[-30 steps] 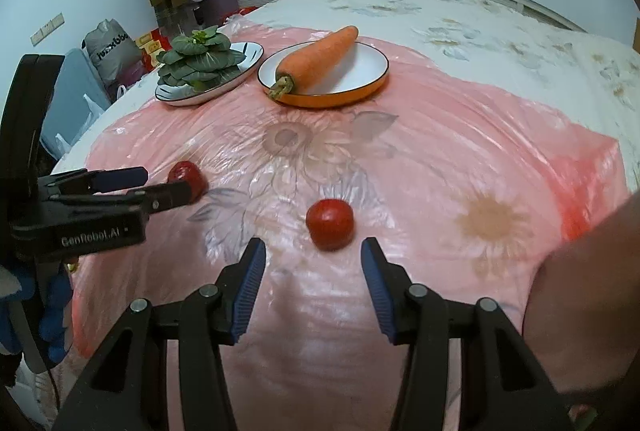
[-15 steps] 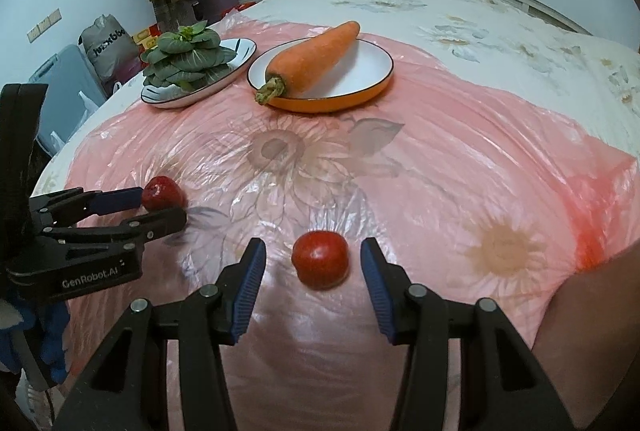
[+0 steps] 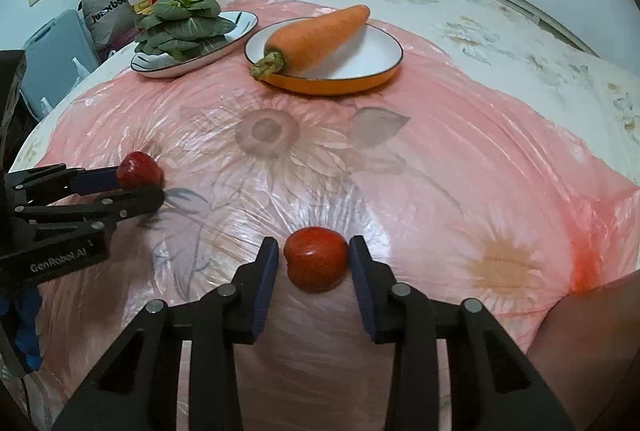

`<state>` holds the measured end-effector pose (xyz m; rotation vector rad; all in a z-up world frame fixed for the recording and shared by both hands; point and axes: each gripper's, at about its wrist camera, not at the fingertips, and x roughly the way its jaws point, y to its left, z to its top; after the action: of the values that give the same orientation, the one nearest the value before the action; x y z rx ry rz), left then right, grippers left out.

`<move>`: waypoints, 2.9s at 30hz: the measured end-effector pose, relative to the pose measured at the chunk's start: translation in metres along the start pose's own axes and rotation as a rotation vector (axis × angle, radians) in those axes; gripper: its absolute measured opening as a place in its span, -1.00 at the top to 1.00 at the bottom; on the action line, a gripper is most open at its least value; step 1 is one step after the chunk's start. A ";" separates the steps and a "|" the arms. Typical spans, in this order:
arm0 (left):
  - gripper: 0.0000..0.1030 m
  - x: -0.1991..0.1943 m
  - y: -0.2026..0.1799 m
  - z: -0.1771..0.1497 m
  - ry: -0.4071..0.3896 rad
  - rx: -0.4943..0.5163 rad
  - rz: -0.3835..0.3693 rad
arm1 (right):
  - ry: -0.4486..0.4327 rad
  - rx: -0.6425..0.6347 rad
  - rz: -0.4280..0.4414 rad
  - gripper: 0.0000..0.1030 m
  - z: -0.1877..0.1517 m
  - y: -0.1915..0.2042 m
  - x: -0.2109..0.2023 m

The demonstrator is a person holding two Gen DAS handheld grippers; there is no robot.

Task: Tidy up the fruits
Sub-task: 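Grasp a red tomato with the left gripper while the right gripper grasps another tomato, then carry the tomato with the left tool while the right tool carries its tomato over the tray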

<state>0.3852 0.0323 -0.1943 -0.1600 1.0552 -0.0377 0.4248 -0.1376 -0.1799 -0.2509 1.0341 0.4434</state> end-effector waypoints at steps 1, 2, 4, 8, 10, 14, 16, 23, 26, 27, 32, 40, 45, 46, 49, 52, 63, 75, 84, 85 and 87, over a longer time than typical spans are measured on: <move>0.32 0.000 0.000 0.000 -0.001 0.000 -0.005 | 0.007 0.012 0.015 0.38 -0.002 -0.002 0.002; 0.34 -0.001 0.001 0.000 -0.004 0.000 -0.009 | 0.007 0.020 0.021 0.38 -0.003 -0.004 0.002; 0.46 -0.004 0.002 0.000 -0.014 0.001 -0.022 | 0.003 0.036 0.035 0.38 -0.004 -0.006 0.002; 0.46 -0.009 0.003 0.001 -0.024 0.004 -0.030 | -0.011 0.092 0.084 0.38 -0.004 -0.015 -0.002; 0.46 -0.011 0.003 0.001 -0.030 0.006 -0.028 | -0.019 0.125 0.107 0.38 -0.006 -0.020 -0.005; 0.46 -0.019 0.004 0.001 -0.044 0.003 -0.038 | -0.041 0.177 0.134 0.38 -0.008 -0.027 -0.014; 0.46 -0.022 0.004 0.001 -0.051 0.006 -0.040 | -0.050 0.190 0.140 0.38 -0.009 -0.028 -0.018; 0.46 -0.038 0.005 -0.004 -0.065 0.010 -0.050 | -0.073 0.182 0.151 0.38 -0.013 -0.017 -0.038; 0.46 -0.045 0.002 -0.005 -0.071 0.016 -0.050 | -0.078 0.176 0.154 0.38 -0.020 -0.009 -0.049; 0.46 -0.048 0.000 -0.006 -0.072 0.020 -0.049 | -0.078 0.176 0.157 0.38 -0.023 -0.007 -0.051; 0.46 -0.058 -0.012 -0.015 -0.066 0.053 -0.021 | -0.075 0.187 0.165 0.38 -0.037 0.000 -0.064; 0.46 -0.069 -0.039 -0.033 -0.049 0.121 0.004 | -0.069 0.217 0.137 0.38 -0.065 0.002 -0.085; 0.46 -0.075 -0.059 -0.042 -0.039 0.165 -0.005 | -0.073 0.254 0.117 0.38 -0.083 -0.002 -0.100; 0.46 -0.077 -0.064 -0.044 -0.041 0.173 -0.009 | -0.074 0.262 0.114 0.38 -0.086 -0.004 -0.102; 0.46 -0.081 -0.076 -0.048 -0.040 0.184 -0.023 | -0.073 0.276 0.102 0.38 -0.096 -0.007 -0.110; 0.46 -0.084 -0.086 -0.052 -0.040 0.192 -0.032 | -0.077 0.285 0.089 0.38 -0.105 -0.010 -0.117; 0.46 -0.115 -0.123 -0.067 -0.093 0.212 -0.062 | -0.113 0.275 0.058 0.38 -0.129 -0.020 -0.148; 0.46 -0.142 -0.147 -0.097 -0.148 0.248 -0.083 | -0.174 0.255 0.015 0.38 -0.158 -0.024 -0.185; 0.46 -0.163 -0.161 -0.125 -0.211 0.274 -0.104 | -0.250 0.252 -0.026 0.38 -0.185 -0.022 -0.213; 0.46 -0.169 -0.162 -0.130 -0.219 0.279 -0.104 | -0.256 0.254 -0.029 0.38 -0.188 -0.022 -0.216; 0.46 -0.182 -0.162 -0.138 -0.236 0.284 -0.104 | -0.273 0.266 -0.035 0.38 -0.197 -0.021 -0.228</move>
<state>0.1831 -0.1234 -0.0794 0.0378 0.7955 -0.2559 0.1839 -0.2889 -0.0789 0.0296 0.8082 0.2939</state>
